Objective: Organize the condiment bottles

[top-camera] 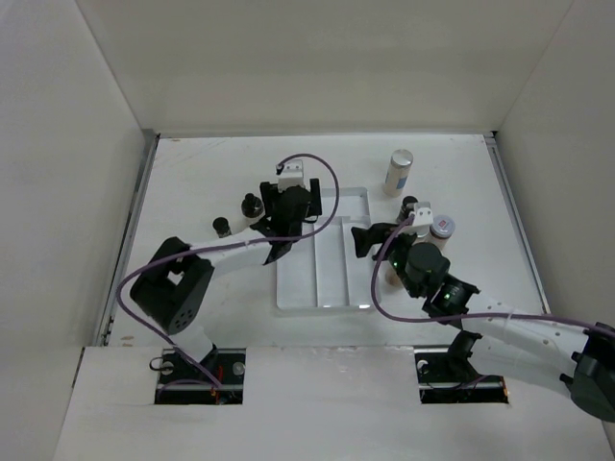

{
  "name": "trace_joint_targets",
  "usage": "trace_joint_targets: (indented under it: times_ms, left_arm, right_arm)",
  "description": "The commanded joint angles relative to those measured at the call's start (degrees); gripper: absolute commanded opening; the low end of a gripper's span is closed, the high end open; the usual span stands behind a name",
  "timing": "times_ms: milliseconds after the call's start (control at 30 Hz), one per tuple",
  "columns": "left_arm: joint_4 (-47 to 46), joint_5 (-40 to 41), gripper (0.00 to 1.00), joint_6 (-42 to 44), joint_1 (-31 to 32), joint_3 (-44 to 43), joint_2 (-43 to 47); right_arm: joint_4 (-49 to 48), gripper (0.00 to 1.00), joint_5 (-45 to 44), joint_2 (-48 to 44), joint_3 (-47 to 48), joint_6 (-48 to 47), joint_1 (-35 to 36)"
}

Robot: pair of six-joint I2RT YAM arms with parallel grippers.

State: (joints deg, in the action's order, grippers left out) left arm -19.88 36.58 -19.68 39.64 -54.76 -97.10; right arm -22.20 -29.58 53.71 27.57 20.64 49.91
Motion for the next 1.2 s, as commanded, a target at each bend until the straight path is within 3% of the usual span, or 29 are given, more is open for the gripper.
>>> trace_joint_targets:
  times_ms: [0, 67, 167, 233, 300, 333, 400, 433, 533, 667, 833, 1167]
  left_arm:
    - [-4.0, 0.9, 0.91, 0.1, 2.1, 3.0, 11.1]
    - [-4.4, 1.3, 0.91, 0.0, 3.7, 6.4, 16.7]
    - [-5.7, 1.7, 0.9, -0.5, 6.4, 12.9, 25.2]
    - [-6.6, 2.1, 0.9, -0.8, 8.3, 17.2, 29.9]
    - [-6.6, 3.1, 0.9, -1.7, 9.7, 20.6, 33.7]
    - [-6.8, 3.6, 0.9, -2.5, 10.5, 22.4, 35.5]
    - [-8.1, 3.5, 0.9, -4.5, 11.9, 25.7, 38.7]
    - [-8.9, 3.2, 0.9, -5.5, 12.4, 27.3, 40.1]
    - [-12.6, 2.3, 0.91, -6.5, 14.1, 31.9, 43.8]
    - [-19.2, 1.0, 0.99, -6.9, 14.7, 39.2, 49.6]
    - [-23.3, 1.0, 1.0, -6.9, 13.5, 42.2, 50.9]
    - [-32.6, 1.7, 1.0, -6.9, 14.3, 43.7, 41.8]
  right_arm:
    - [0.3, 0.87, -2.0, -2.6, 0.5, 0.3, -0.1]
    - [3.0, 0.73, -4.1, -4.5, 0.9, 0.4, -0.1]
    - [11.0, 0.37, -10.1, -7.6, 2.4, 1.9, 0.7]
    - [18.7, 0.31, -15.1, -9.5, 3.8, 4.2, 2.9]
    - [24.8, 0.35, -20.1, -10.7, 4.6, 5.7, 4.3]
    - [28.3, 0.45, -22.9, -11.3, 4.9, 6.9, 4.9]
    - [35.9, 0.76, -26.8, -12.3, 5.6, 11.2, 6.0]
    - [39.6, 0.85, -27.7, -12.4, 6.0, 13.8, 6.0]
    - [48.5, 0.94, -26.8, -10.1, 7.8, 20.6, 5.5]
    - [51.8, 0.96, -25.5, -6.0, 8.4, 23.2, 4.0]
    - [48.2, 0.92, -18.9, -2.9, 7.4, 23.0, 0.7]
    - [41.0, 0.68, -11.8, 4.7, 7.4, 21.1, -5.2]
